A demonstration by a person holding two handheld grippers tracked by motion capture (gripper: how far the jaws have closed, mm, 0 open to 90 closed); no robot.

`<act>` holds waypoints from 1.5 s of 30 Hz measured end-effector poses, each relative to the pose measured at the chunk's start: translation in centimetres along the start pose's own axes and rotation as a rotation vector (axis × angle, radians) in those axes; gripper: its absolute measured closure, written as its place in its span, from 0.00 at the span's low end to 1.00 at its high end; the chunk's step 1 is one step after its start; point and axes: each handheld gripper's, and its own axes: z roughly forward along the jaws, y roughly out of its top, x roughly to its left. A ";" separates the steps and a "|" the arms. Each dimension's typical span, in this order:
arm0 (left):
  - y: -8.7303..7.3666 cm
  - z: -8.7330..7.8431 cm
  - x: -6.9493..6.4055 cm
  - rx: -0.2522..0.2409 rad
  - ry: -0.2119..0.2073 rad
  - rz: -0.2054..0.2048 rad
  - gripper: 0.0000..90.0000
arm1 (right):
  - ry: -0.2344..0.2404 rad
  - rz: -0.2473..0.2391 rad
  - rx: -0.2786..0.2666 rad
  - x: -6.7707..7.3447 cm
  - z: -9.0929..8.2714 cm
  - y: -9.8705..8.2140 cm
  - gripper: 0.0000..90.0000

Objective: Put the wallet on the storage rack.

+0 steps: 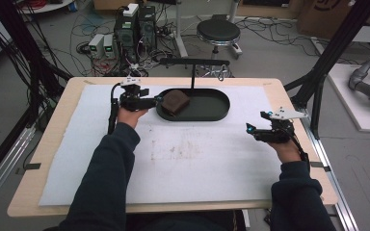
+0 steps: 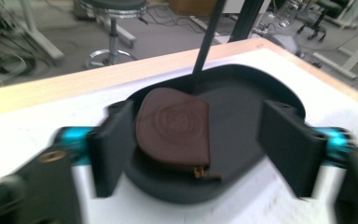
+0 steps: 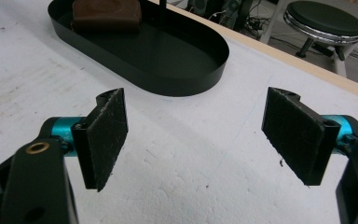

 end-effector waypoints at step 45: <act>-8.2 -11.0 1.5 -0.105 0.066 0.062 0.22 | 0.064 0.015 0.007 1.6 0.5 0.4 0.23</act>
